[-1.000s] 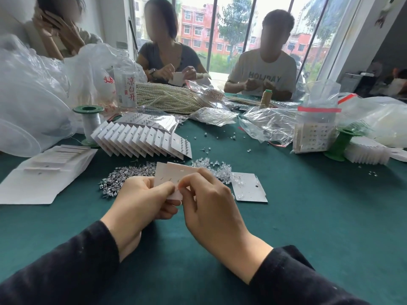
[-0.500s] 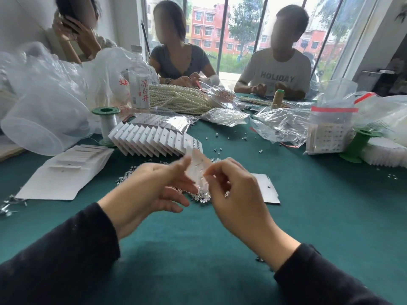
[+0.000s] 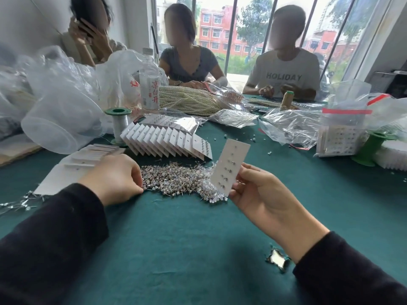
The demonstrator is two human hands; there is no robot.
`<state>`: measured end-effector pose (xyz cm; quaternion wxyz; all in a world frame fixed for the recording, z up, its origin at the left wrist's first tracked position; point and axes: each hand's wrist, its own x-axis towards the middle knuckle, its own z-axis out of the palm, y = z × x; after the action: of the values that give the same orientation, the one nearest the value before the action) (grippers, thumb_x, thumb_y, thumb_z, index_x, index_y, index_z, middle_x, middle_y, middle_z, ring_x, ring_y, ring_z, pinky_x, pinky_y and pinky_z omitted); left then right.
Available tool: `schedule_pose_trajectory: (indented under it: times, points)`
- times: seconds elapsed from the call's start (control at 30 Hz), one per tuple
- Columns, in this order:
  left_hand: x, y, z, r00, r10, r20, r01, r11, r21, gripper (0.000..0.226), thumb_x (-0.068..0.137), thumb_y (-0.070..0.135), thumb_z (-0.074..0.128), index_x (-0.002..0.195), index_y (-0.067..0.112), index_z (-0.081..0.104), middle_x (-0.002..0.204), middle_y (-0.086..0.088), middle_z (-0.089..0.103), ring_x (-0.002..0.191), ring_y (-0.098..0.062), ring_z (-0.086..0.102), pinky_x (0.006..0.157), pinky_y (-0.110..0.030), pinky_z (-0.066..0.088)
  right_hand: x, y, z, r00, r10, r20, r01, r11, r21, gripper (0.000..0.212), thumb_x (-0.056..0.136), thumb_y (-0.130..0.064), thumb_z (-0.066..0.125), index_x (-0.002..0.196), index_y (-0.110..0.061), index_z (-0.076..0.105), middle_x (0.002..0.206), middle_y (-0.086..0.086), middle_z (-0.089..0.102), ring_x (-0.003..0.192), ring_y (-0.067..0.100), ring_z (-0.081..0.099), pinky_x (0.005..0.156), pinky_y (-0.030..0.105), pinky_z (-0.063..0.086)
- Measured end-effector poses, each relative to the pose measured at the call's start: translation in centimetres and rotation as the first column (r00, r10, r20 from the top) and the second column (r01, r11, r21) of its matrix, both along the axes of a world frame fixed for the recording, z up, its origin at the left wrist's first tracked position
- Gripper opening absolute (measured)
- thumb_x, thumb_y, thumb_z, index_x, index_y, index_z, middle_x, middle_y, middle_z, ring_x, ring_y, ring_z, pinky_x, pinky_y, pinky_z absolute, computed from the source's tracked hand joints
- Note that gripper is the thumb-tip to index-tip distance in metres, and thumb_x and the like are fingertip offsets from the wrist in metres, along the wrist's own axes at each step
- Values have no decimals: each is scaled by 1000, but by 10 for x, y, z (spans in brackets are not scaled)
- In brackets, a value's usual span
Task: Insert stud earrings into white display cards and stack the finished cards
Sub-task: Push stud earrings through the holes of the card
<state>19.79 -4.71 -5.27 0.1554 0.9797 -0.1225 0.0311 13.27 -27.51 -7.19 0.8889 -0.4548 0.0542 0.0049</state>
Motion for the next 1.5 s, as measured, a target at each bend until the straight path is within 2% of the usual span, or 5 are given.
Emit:
schedule_pose_trajectory:
  times: [0.3, 0.47, 0.67, 0.9, 1.5]
  points:
    - [0, -8, -9, 990, -91, 104, 119, 941, -316, 11, 79, 14, 67, 69, 18, 66, 58, 11, 60, 50, 1, 53, 45, -8, 35, -2, -4, 2, 993, 95, -68, -81, 980, 182, 14, 83, -3, 43, 81, -10, 55, 63, 3, 59, 49, 12, 48, 51, 23, 47]
    - [-16, -29, -10, 942, -333, -44, 166, 575, -801, 9, 79, 9, 66, 74, 17, 67, 64, 2, 68, 59, -7, 60, 54, -15, 47, -4, 2, 0, 983, 180, -46, -172, 976, 131, 15, 69, -5, 49, 74, -12, 62, 62, 3, 62, 49, 12, 52, 54, 25, 49]
    - [-33, -45, -2, 918, -394, 53, 176, 284, -942, 7, 64, 20, 69, 69, 17, 72, 65, 0, 70, 56, -6, 61, 55, -15, 49, -8, 8, -3, 921, 390, -11, -388, 919, 64, 28, 70, -3, 55, 97, -8, 60, 75, 7, 60, 58, 14, 52, 58, 26, 49]
    - [-53, -59, -3, 920, -179, 350, 392, 480, -785, 10, 70, 22, 75, 66, 23, 66, 70, 5, 68, 57, -6, 58, 54, -18, 48, -15, 17, -5, 869, 493, 39, -493, 870, -7, 19, 76, -4, 57, 93, -10, 63, 86, 8, 63, 72, 20, 55, 63, 30, 51]
    - [-55, -61, -7, 906, -162, 390, 400, 626, -669, 15, 72, 15, 74, 70, 28, 66, 68, 10, 68, 65, -10, 63, 62, -21, 52, -15, 23, -5, 912, 409, 6, -408, 911, -58, 18, 71, 0, 58, 64, -14, 68, 63, 3, 64, 60, 16, 62, 56, 27, 51]
